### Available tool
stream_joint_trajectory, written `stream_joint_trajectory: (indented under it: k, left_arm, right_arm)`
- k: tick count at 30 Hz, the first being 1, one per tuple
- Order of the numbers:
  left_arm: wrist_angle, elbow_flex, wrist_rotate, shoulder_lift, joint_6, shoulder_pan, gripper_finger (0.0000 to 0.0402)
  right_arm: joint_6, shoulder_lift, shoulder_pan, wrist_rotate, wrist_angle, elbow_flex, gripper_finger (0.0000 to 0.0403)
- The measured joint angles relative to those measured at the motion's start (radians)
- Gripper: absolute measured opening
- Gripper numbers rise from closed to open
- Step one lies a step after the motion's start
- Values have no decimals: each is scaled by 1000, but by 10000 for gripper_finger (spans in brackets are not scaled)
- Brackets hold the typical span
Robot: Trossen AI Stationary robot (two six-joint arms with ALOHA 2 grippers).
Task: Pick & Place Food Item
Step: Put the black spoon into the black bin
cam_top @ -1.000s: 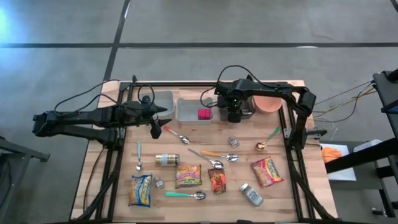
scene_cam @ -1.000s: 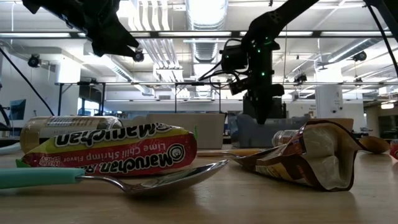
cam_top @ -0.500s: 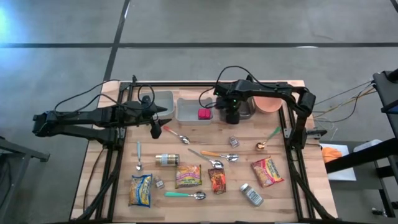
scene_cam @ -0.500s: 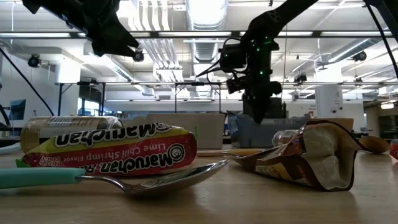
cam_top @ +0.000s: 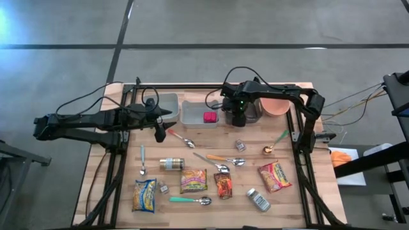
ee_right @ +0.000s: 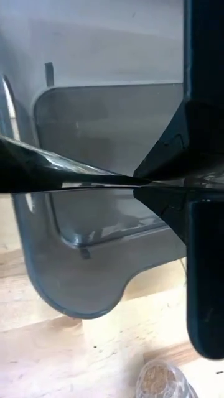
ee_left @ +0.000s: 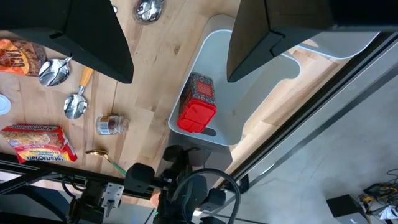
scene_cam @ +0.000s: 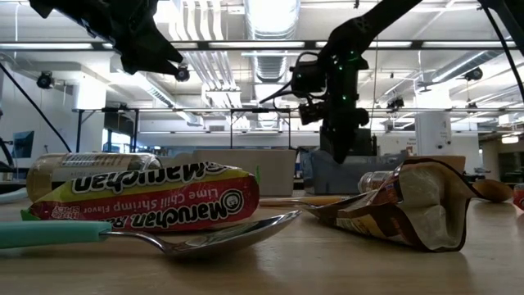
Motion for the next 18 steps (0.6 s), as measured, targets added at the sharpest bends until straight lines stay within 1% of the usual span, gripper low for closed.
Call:
stream_joint_trajectory:
  k: [18]
  left_arm:
    - [0,0,0,0,10,0,262]
  right_arm:
    - [1,-2,-15,1,-14,-36,12]
